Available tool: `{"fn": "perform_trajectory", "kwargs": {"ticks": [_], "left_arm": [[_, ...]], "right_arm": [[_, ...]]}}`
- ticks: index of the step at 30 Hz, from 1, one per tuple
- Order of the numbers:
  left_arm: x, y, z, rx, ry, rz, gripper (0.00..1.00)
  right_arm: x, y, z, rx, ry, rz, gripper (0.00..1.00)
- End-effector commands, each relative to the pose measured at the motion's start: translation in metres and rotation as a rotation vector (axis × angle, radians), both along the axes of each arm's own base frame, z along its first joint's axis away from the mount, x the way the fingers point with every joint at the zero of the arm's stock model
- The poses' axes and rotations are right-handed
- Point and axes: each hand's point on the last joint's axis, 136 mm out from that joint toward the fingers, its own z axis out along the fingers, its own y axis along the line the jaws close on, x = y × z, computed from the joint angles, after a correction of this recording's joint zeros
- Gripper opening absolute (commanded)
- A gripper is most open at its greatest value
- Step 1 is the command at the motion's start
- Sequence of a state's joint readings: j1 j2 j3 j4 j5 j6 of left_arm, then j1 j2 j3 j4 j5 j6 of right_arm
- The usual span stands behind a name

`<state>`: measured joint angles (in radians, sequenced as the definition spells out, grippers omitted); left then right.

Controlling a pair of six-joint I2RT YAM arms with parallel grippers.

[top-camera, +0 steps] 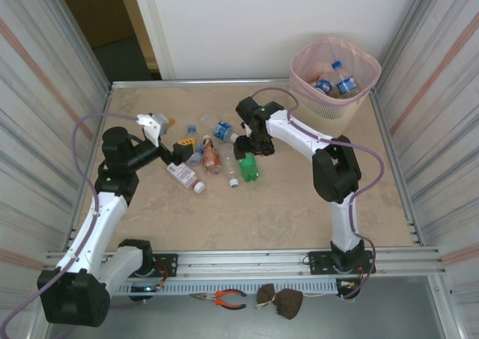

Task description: Put the plastic bottles in the bin

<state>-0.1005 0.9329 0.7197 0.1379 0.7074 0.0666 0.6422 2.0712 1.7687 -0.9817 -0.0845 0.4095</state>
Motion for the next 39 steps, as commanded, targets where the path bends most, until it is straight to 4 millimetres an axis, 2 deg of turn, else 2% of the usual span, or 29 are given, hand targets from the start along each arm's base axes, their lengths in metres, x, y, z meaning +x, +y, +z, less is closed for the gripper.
{"fn": "perform_trajectory", "kwargs": {"ticks": [1, 11, 18, 39], "left_arm": [[0.0, -0.001, 0.012, 0.007, -0.041, -0.001, 0.99], [0.0, -0.001, 0.013, 0.004, -0.042, -0.002, 0.99], [0.001, -0.001, 0.012, 0.004, -0.042, -0.001, 0.99], [0.001, -0.001, 0.011, 0.009, -0.04, 0.0, 0.99]], "right_arm": [[-0.003, 0.001, -0.015, -0.015, 0.034, 0.011, 0.76], [0.01, 0.001, -0.034, 0.005, 0.049, -0.022, 0.74], [0.019, -0.008, -0.045, 0.004, 0.065, -0.052, 0.73], [0.036, -0.034, -0.061, -0.004, 0.08, -0.106, 0.67]]}}
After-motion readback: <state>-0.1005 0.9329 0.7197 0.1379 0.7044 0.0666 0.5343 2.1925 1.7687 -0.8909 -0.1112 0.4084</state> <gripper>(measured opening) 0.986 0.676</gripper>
